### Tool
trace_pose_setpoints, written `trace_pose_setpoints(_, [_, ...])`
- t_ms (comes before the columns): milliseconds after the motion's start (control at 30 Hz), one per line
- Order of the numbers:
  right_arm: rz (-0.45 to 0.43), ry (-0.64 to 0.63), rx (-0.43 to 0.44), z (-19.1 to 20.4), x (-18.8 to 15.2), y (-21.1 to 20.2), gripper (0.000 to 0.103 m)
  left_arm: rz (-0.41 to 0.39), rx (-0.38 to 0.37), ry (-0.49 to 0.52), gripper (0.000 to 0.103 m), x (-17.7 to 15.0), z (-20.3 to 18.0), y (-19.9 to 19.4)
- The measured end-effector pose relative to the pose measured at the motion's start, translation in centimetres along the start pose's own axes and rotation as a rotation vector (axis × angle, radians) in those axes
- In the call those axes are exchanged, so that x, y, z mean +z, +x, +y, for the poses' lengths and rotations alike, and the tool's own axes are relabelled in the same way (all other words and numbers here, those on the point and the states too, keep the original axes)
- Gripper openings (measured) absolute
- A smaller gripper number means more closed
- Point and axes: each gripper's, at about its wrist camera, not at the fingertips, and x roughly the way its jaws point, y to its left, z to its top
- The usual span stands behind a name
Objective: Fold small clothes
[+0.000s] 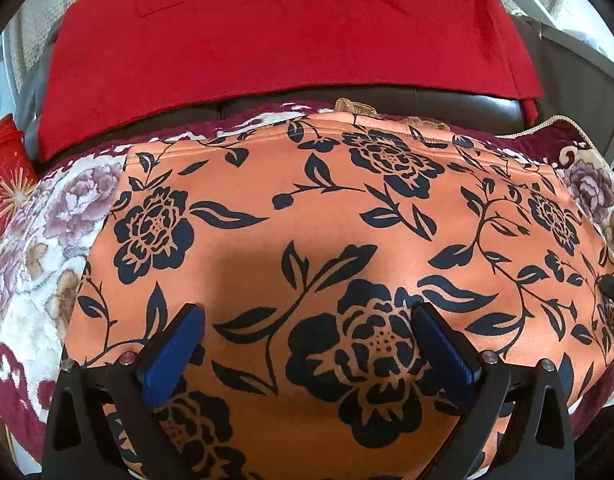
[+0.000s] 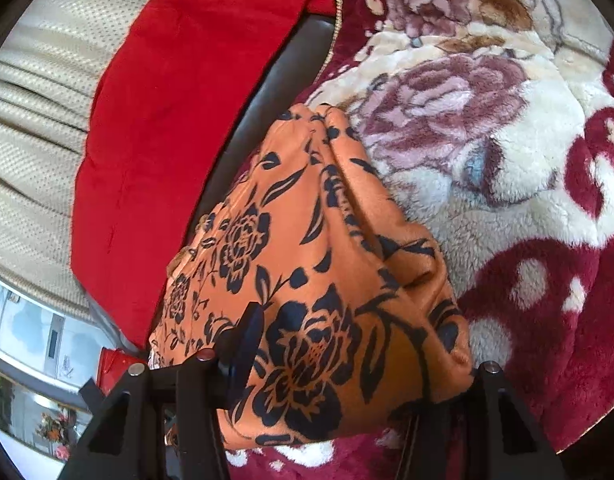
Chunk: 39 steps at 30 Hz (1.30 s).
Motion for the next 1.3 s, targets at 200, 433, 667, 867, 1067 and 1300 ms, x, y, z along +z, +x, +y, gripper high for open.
trace_pose_setpoints(200, [0.003, -0.115, -0.093, 2.9, 1.5, 1.1, 0.023, 0.004, -0.098, -0.022, 0.103, 0.5, 2.1, -0.9])
trace_pose_setpoints(433, [-0.175, -0.509, -0.135, 16.8, -0.8, -2.4, 0.018, -0.138, -0.062, -0.264, 0.103, -0.4, 12.8, -6.3])
trace_pose_setpoints(667, [-0.138, -0.962, -0.083, 30.4, -12.0, 2.7, 0.017, -0.215, 0.042, -0.558, 0.103, -4.3, 24.3, -8.8])
trace_pose_setpoints(867, [0.191, -1.044, -0.163, 27.8, -19.0, 14.7, 0.017, -0.172, 0.012, -0.613, 0.103, -5.6, 26.3, -6.8])
trace_pose_setpoints(1067, [0.165, -0.995, -0.059, 28.3, -17.2, 12.0, 0.023, -0.256, -0.133, -0.594, 0.103, -5.1, 24.9, -8.2])
trace_pose_setpoints(1300, [0.15, -0.926, 0.119, 26.0, -17.9, 7.7, 0.077, -0.123, -0.504, -0.579, 0.103, -3.0, 20.5, -6.5])
